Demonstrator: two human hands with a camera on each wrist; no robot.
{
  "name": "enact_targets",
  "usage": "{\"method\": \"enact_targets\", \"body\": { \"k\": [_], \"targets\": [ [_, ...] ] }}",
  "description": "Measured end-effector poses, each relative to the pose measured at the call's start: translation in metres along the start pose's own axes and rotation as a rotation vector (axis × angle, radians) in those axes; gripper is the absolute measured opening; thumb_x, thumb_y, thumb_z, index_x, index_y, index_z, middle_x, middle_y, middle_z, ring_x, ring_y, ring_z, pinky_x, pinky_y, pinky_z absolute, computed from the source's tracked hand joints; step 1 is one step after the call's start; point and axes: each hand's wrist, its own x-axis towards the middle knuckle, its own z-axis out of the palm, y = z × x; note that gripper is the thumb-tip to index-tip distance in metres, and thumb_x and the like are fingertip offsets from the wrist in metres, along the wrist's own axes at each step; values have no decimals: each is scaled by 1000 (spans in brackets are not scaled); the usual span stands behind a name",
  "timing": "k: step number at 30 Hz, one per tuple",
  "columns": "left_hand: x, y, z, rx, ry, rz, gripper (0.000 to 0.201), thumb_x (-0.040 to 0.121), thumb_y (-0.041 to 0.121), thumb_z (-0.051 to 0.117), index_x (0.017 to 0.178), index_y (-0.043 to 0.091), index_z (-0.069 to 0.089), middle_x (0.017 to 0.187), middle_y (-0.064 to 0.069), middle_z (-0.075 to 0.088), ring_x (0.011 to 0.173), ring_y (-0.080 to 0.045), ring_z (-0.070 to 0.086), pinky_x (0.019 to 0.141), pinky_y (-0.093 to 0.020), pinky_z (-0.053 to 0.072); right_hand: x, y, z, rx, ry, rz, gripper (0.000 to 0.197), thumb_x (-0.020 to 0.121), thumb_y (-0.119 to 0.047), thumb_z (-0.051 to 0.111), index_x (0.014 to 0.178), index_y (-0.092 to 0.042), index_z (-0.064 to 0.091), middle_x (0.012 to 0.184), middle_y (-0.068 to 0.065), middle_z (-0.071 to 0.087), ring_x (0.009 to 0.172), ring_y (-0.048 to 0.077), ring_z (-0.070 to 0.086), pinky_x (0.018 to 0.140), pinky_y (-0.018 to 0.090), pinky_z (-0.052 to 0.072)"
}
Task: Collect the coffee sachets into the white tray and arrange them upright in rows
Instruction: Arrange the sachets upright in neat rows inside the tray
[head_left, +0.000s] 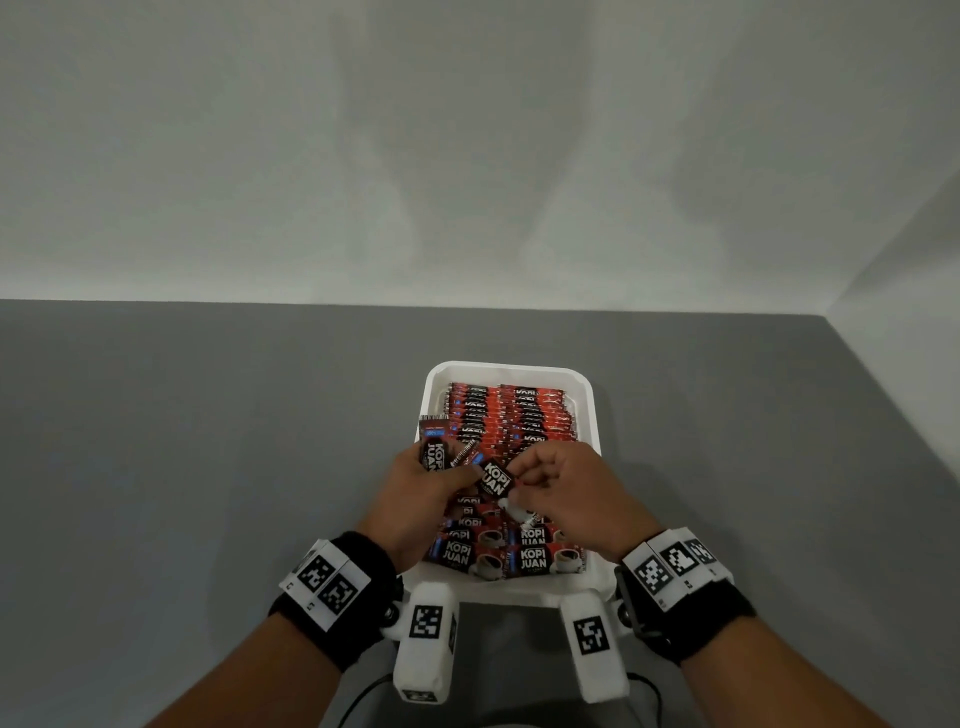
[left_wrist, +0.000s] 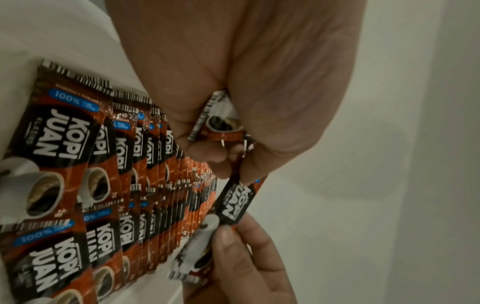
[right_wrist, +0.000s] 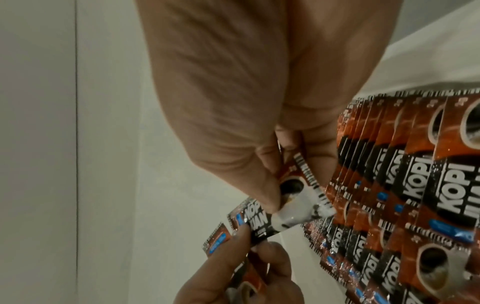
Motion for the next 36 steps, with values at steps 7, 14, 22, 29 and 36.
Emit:
{"method": "enact_targets", "body": {
  "k": [7, 14, 22, 29, 36],
  "targets": [
    [-3, 1, -3, 20, 33, -4, 12, 97, 2, 55, 94, 4, 67, 95, -13, 73, 86, -34, 68, 65, -41, 58, 1, 3, -2, -181, -31, -44, 17, 85, -10, 78, 91, -26, 74, 83, -8, 74, 74, 2, 69, 69, 12, 54],
    [-2, 4, -11, -22, 82, -67, 27, 90, -7, 38, 95, 3, 63, 87, -18, 61, 68, -24, 60, 56, -33, 54, -2, 24, 6, -673, -343, -14, 21, 88, -3, 64, 98, -17, 76, 94, -6, 69, 86, 11, 64, 77, 21, 52],
    [-4, 0, -11, 96, -6, 26, 29, 91, -13, 52, 106, 7, 67, 98, -14, 78, 83, -27, 76, 64, -33, 59, -5, 28, 16, -880, -355, 24, 21, 87, 1, 55, 100, -9, 69, 102, 10, 69, 92, 28, 68, 74, 32, 54],
    [-8, -3, -13, 114, -19, 81, 45, 79, -14, 74, 111, 10, 54, 101, -12, 76, 87, -35, 75, 66, -44, 62, -6, 16, 7, -188, -122, 50, 15, 88, -15, 69, 103, -21, 71, 91, -6, 73, 84, 8, 70, 76, 22, 57],
    [-8, 1, -9, 142, -24, 100, 19, 89, -8, 68, 102, 6, 63, 102, -11, 76, 87, -28, 75, 75, -41, 63, -6, 9, 5, 38, 1, 6, 12, 82, -19, 84, 89, -19, 74, 81, -1, 77, 79, 19, 74, 76, 32, 61]
  ]
}}
